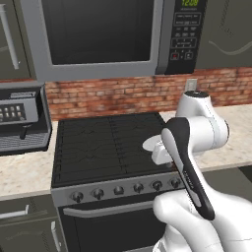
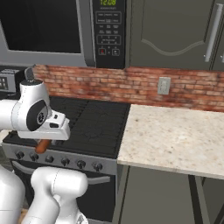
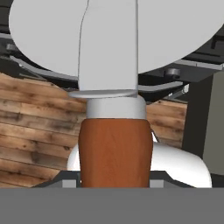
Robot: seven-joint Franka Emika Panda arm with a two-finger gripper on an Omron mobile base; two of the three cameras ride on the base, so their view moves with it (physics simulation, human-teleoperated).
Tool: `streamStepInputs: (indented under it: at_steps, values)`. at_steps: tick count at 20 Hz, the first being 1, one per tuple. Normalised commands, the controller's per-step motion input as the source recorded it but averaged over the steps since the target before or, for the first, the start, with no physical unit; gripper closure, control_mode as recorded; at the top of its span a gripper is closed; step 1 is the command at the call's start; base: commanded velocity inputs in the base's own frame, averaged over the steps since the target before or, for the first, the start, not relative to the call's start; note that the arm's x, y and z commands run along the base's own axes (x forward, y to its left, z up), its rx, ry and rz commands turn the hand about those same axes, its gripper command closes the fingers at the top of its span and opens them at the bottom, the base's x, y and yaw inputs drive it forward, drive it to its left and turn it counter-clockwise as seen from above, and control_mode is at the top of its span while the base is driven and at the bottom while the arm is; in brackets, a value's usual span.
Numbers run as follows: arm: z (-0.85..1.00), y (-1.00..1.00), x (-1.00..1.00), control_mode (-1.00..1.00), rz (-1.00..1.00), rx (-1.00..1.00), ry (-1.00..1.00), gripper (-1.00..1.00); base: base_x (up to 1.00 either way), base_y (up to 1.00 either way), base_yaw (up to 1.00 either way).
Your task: Take the pizza cutter from the drawer on the right and place it on the dining counter for cutting.
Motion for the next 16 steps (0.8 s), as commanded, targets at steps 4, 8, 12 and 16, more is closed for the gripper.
streamStepInputs:
  at_steps: [4, 8, 12, 16]
  values:
    - [0.0, 0.0, 0.0, 1.0, 0.0, 0.0, 0.0, 1.0, 0.0, 0.29, 0.03]
    - [0.0, 0.0, 0.0, 1.0, 0.0, 0.0, 0.0, 1.0, -0.01, 0.94, 0.23]
    - [0.0, 0.0, 0.0, 1.0, 0.0, 0.0, 0.0, 1.0, 0.0, 1.0, 0.52]
    - [0.0, 0.0, 0.0, 1.0, 0.0, 0.0, 0.0, 1.0, -0.04, 0.54, 0.87]
